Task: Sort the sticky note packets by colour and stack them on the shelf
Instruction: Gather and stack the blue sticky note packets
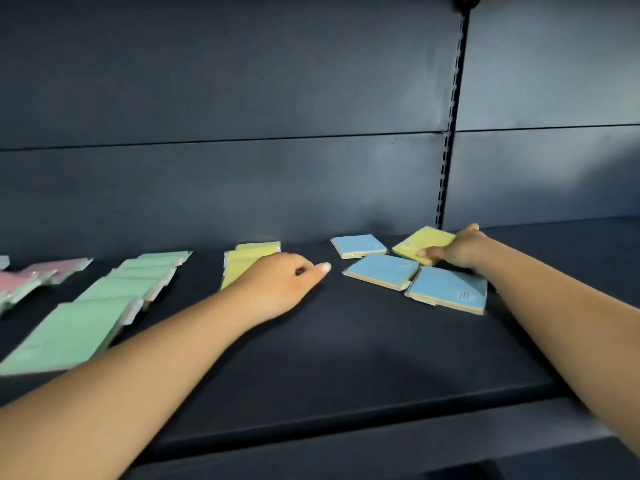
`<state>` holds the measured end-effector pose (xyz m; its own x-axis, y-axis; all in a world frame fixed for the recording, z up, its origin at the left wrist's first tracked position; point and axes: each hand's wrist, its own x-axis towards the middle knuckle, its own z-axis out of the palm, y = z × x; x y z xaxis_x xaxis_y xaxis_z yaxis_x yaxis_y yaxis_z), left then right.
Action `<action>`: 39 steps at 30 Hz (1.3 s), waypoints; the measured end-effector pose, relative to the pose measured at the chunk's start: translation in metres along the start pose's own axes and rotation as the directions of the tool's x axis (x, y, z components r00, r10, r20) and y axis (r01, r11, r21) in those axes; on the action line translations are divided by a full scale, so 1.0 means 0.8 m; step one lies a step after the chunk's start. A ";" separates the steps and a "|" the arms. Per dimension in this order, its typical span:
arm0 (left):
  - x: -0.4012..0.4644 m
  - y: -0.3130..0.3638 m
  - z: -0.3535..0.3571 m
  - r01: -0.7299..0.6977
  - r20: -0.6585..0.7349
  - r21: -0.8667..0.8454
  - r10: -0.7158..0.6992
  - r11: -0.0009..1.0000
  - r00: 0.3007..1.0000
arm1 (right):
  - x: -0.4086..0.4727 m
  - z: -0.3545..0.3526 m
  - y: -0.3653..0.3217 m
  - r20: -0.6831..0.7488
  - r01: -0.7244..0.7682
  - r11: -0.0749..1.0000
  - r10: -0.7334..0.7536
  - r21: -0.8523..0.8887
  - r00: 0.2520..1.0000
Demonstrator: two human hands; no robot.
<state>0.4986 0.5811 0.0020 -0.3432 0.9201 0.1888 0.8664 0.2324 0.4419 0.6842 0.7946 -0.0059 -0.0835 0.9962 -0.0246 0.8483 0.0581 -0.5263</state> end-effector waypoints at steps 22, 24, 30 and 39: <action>-0.050 0.002 -0.015 0.234 -0.083 -0.849 -0.557 0.473 0.827 | -0.134 0.009 -0.044 0.215 0.341 0.583 -0.681 0.737 0.700; -0.054 -0.017 -0.016 0.293 -0.110 -0.785 -0.589 0.545 0.800 | -0.130 0.013 -0.043 0.171 0.436 0.629 -0.673 0.644 0.720; -0.047 -0.043 -0.021 0.505 -0.276 -0.235 -0.555 0.831 0.785 | -0.119 0.011 -0.035 0.051 0.550 0.687 -0.645 0.475 0.763; -0.031 -0.047 -0.018 0.568 -0.269 0.159 -0.518 0.808 0.812 | -0.099 -0.014 -0.005 -0.040 0.548 0.835 -0.546 0.051 0.837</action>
<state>0.4697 0.5448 -0.0070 -0.8250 0.5418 0.1605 0.5626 0.7604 0.3246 0.6931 0.7164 0.0078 -0.5122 0.8044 0.3010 0.6364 0.5908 -0.4960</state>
